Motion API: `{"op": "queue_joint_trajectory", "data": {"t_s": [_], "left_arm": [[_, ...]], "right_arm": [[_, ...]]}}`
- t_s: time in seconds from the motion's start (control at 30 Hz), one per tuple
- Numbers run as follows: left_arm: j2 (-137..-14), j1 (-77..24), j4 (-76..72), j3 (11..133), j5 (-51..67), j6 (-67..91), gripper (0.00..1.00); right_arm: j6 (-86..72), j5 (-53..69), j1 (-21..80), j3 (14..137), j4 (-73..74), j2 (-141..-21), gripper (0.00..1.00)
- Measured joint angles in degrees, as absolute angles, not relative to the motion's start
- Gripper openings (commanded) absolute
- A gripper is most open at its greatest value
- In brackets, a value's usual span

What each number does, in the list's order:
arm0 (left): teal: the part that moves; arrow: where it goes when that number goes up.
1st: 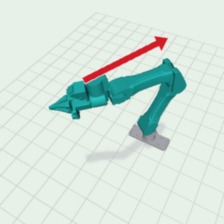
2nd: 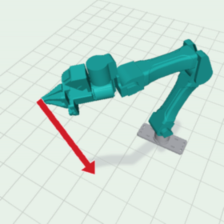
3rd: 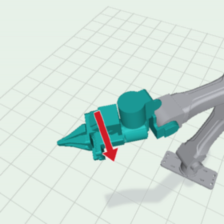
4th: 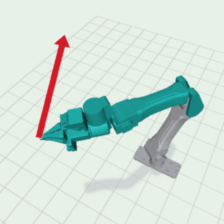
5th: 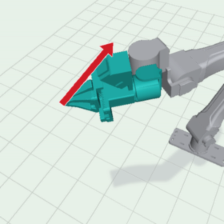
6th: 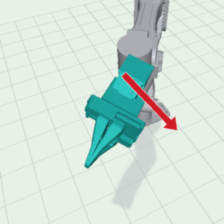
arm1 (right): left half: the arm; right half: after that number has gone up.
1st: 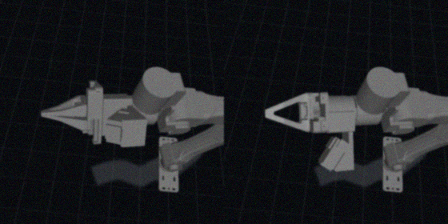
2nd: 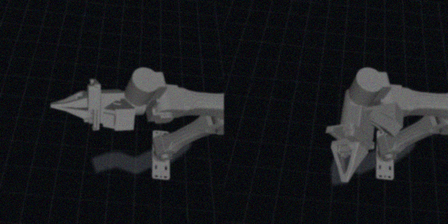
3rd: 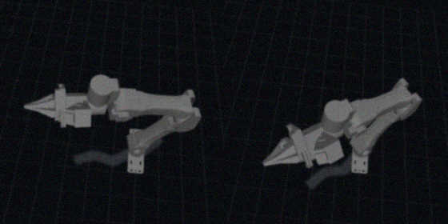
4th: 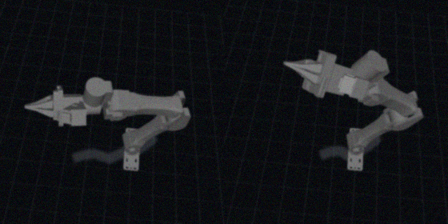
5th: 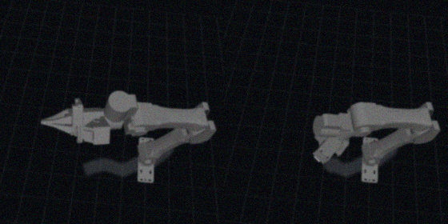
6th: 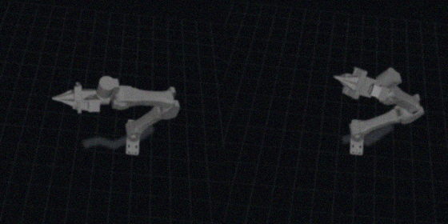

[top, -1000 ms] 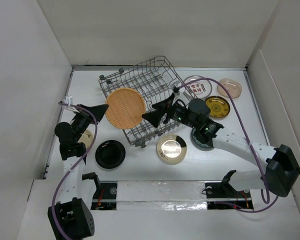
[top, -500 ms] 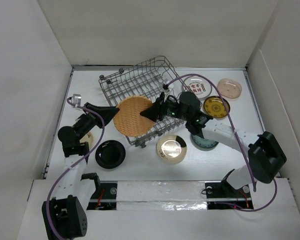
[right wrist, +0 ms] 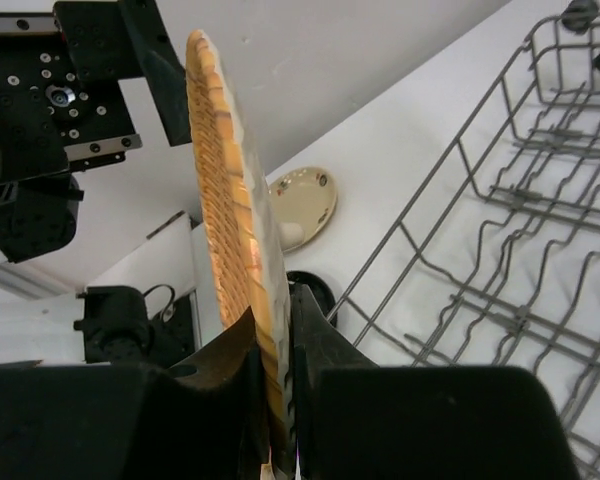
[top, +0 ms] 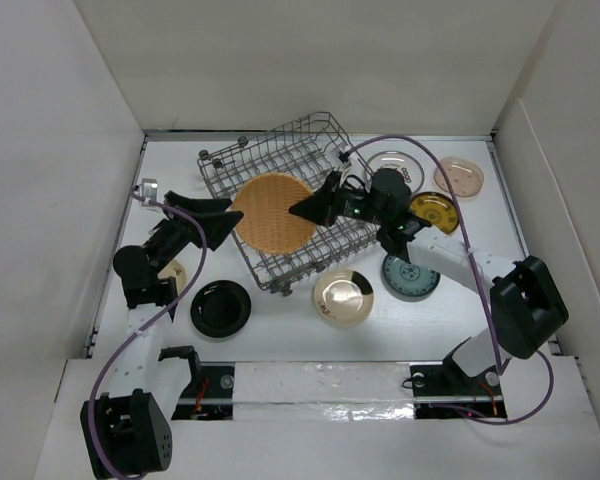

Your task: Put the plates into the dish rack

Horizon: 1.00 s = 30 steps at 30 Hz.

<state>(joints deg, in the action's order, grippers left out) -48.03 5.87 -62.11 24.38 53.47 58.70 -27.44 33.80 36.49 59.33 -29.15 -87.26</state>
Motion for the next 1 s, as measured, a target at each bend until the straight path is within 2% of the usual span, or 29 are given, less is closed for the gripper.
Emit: {"op": "queue_joint_trajectory", "data": {"t_s": [0.2, 0.3, 0.43, 0.73, 1.0], "left_arm": [[-47.57, 5.1, -47.92, 32.53, 51.09, 50.76, 0.99], [-47.09, 3.73, -37.06, 35.73, 47.9, 43.66, 0.99], [-46.68, 1.8, -28.34, 36.53, 46.3, 37.63, 0.99], [-46.28, -1.93, -21.78, 36.69, 46.7, 31.81, 0.99], [-45.93, -2.68, -18.92, 37.1, 46.24, 29.5, 0.99]], "right_arm": [[-26.28, 23.31, 27.03, 62.59, -28.75, -88.99, 0.0], [-21.58, 13.72, 23.16, 65.39, -26.35, -90.5, 0.0], [-15.84, 6.63, 19.84, 70.35, -24.36, -94.72, 0.0], [-8.6, 0.38, 16.97, 78.5, -14.98, -107.77, 0.0], [-6.13, -4.78, 17.56, 81.69, -8.86, -110.37, 0.0]]}}
